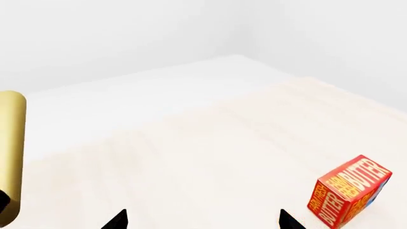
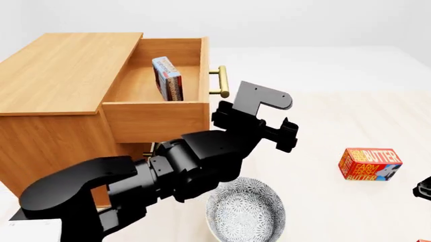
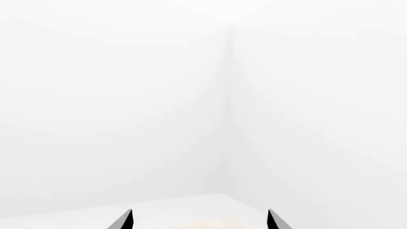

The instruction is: Put the chocolate pudding in the top drawer of the cabinet and close it.

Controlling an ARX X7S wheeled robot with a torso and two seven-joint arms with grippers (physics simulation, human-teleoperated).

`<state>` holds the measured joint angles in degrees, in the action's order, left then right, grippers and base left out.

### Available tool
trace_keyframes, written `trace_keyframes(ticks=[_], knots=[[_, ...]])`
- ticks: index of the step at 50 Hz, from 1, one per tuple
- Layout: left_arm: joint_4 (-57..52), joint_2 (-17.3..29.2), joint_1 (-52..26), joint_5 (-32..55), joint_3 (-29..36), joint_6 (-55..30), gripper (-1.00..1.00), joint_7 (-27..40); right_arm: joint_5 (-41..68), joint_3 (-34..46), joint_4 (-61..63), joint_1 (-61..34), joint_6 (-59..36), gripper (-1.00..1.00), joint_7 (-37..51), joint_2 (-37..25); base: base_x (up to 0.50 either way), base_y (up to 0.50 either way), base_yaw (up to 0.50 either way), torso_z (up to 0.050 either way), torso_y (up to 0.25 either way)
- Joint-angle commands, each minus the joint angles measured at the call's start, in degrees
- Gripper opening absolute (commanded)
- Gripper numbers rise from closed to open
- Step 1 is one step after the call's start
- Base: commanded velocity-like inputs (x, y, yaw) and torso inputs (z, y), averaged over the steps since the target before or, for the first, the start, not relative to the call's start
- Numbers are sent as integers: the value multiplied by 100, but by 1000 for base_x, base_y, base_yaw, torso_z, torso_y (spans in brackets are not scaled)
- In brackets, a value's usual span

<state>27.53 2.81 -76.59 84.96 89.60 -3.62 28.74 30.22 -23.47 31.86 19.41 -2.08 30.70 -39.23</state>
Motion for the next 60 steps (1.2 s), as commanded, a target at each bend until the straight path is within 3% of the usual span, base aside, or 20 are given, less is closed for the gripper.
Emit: trace_keyframes(ticks=[1, 60], knots=[[73, 205, -3, -10, -36, 3, 100, -45, -8, 51, -8, -61, -45, 100, -2, -15, 0, 0, 0, 0, 0], [1210, 584, 146, -97, -184, 173, 100, -546, -86, 205, 145, -258, -302, 100, 43, -104, 0, 0, 0, 0, 0]])
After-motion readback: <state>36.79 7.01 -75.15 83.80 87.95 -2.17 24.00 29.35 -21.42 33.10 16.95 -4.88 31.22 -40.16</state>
